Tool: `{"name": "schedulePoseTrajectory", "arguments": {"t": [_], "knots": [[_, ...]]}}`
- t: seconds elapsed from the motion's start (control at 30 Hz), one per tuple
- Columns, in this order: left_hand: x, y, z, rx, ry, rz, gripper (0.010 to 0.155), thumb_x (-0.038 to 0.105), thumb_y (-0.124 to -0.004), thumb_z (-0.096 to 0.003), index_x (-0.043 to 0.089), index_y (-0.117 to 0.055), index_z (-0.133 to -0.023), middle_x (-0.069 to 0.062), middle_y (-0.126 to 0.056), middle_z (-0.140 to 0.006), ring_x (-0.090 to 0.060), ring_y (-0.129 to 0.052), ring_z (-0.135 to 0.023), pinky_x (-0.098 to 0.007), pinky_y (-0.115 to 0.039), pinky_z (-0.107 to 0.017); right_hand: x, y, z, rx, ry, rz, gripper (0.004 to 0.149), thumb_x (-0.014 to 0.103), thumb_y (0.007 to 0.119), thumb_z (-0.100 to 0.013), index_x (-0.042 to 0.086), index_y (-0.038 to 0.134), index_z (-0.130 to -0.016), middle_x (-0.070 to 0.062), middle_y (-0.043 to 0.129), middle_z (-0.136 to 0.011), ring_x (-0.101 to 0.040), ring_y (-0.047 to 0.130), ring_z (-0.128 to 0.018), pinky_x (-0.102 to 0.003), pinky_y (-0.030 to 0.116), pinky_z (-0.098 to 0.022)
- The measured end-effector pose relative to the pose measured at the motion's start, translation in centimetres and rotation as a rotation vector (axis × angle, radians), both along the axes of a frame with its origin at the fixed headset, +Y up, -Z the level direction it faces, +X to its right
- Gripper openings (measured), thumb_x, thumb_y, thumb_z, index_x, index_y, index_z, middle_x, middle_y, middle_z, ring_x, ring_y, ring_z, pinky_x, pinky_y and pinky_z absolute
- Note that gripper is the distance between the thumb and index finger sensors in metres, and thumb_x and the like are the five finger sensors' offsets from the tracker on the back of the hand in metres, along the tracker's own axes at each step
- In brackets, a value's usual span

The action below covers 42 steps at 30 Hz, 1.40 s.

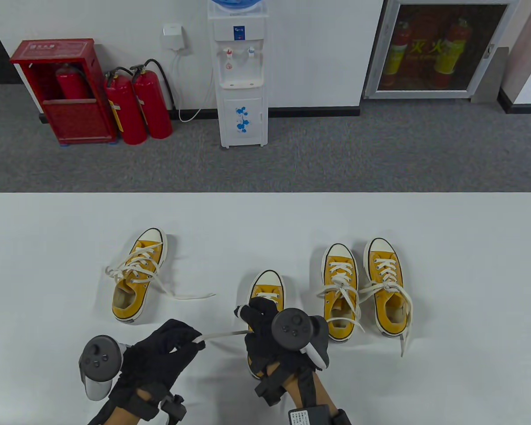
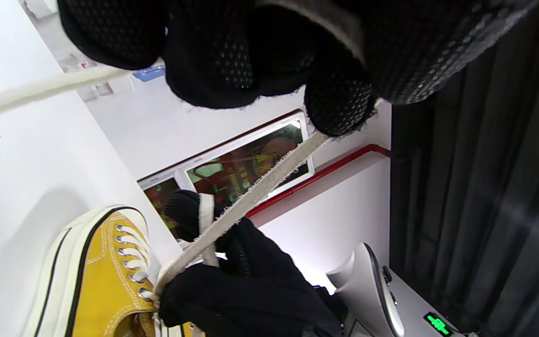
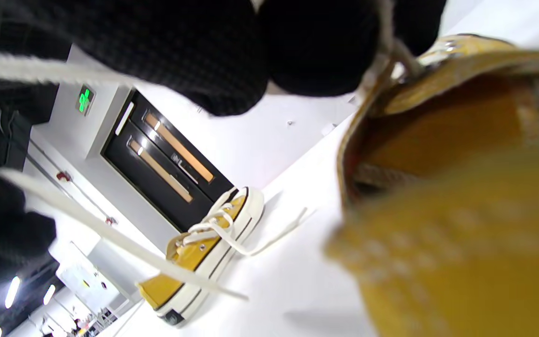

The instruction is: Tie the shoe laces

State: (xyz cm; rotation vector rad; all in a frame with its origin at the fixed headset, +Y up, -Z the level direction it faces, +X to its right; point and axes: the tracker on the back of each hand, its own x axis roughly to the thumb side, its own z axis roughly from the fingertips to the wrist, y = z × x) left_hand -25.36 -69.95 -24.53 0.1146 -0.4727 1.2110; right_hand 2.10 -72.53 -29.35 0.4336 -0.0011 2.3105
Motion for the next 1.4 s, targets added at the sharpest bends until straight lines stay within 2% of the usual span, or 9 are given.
{"name": "schedulePoseTrajectory", "arguments": {"t": [0.3, 0.57, 0.73, 0.87, 0.93, 1.07, 1.1, 1.2, 1.4], "knots": [[-0.2, -0.1, 0.0, -0.010, -0.002, 0.034, 0.038, 0.050, -0.086, -0.0467, 0.037, -0.092, -0.082, 0.001, -0.090, -0.082, -0.024, -0.096, -0.060, -0.059, -0.072, -0.063, -1.6, 0.1, 0.7, 0.055, 0.046, 0.193, 0.048, 0.015, 0.084, -0.040, 0.017, 0.084, -0.088, -0.006, 0.056, -0.103, -0.019, 0.084, -0.052, -0.057, 0.057, -0.066], [-1.3, -1.2, -0.8, -0.075, 0.099, 0.070, 0.038, 0.051, -0.085, -0.0472, 0.037, -0.092, -0.082, 0.003, -0.091, -0.081, -0.024, -0.096, -0.059, -0.058, -0.072, -0.063, -2.0, 0.2, 1.3, 0.072, 0.094, 0.272, 0.037, 0.011, 0.081, -0.039, 0.019, 0.099, -0.071, -0.003, 0.070, -0.096, -0.020, 0.083, -0.054, -0.059, 0.052, -0.068], [-2.3, -2.2, -1.6, -0.135, 0.193, 0.051, 0.039, 0.052, -0.085, -0.0473, 0.035, -0.092, -0.081, 0.003, -0.092, -0.078, -0.023, -0.097, -0.056, -0.058, -0.074, -0.062, -1.5, 0.3, 1.1, 0.032, 0.111, 0.227, 0.035, 0.009, 0.081, -0.039, 0.018, 0.103, -0.064, -0.003, 0.075, -0.092, -0.021, 0.083, -0.055, -0.059, 0.051, -0.068], [-2.4, -2.6, -2.7, -0.191, 0.269, -0.071, 0.038, 0.055, -0.084, -0.0481, 0.038, -0.091, -0.082, 0.005, -0.092, -0.078, -0.020, -0.097, -0.056, -0.055, -0.075, -0.062, -0.8, 0.2, 0.8, -0.026, 0.130, 0.163, 0.035, 0.008, 0.080, -0.038, 0.018, 0.104, -0.061, -0.002, 0.077, -0.091, -0.021, 0.082, -0.056, -0.060, 0.049, -0.069], [-1.9, -2.8, -3.5, -0.263, 0.279, -0.106, 0.038, 0.056, -0.083, -0.0487, 0.039, -0.090, -0.082, 0.006, -0.091, -0.079, -0.020, -0.096, -0.058, -0.055, -0.074, -0.063, -0.4, 0.1, 0.6, -0.054, 0.140, 0.114, 0.035, 0.008, 0.080, -0.038, 0.018, 0.105, -0.060, -0.002, 0.077, -0.090, -0.021, 0.082, -0.056, -0.060, 0.049, -0.069], [-0.4, -3.1, -5.2, -0.296, 0.341, -0.162, 0.038, 0.055, -0.084, -0.0470, 0.036, -0.093, -0.079, 0.003, -0.094, -0.075, -0.021, -0.099, -0.052, -0.056, -0.077, -0.058, 0.6, -0.1, 0.1, -0.111, 0.148, 0.013, 0.035, 0.007, 0.080, -0.038, 0.019, 0.105, -0.058, -0.002, 0.077, -0.090, -0.021, 0.081, -0.059, -0.061, 0.045, -0.069], [0.1, -3.2, -5.6, -0.312, 0.339, -0.176, 0.039, 0.055, -0.084, -0.0466, 0.035, -0.094, -0.079, 0.003, -0.095, -0.074, -0.021, -0.099, -0.050, -0.056, -0.077, -0.057, 0.9, -0.1, 0.0, -0.119, 0.135, -0.020, 0.036, 0.006, 0.079, -0.037, 0.019, 0.106, -0.057, -0.001, 0.077, -0.090, -0.022, 0.079, -0.062, -0.062, 0.038, -0.070], [2.0, -3.5, -6.9, -0.347, 0.322, -0.250, 0.039, 0.055, -0.084, -0.0470, 0.034, -0.094, -0.078, 0.002, -0.097, -0.071, -0.022, -0.100, -0.047, -0.056, -0.078, -0.055, 1.5, -0.4, -0.2, -0.161, 0.139, -0.092, 0.036, 0.005, 0.079, -0.038, 0.020, 0.107, -0.055, -0.001, 0.078, -0.090, -0.022, 0.079, -0.063, -0.063, 0.036, -0.070], [5.4, -4.4, -8.2, -0.383, 0.307, -0.403, 0.039, 0.057, -0.083, -0.0461, 0.033, -0.096, -0.074, 0.001, -0.098, -0.068, -0.022, -0.100, -0.044, -0.056, -0.079, -0.053, 2.2, -0.6, -0.3, -0.144, 0.144, -0.184, 0.038, 0.006, 0.079, -0.038, 0.022, 0.107, -0.057, 0.000, 0.071, -0.097, -0.022, 0.081, -0.063, -0.063, 0.040, -0.069]]}}
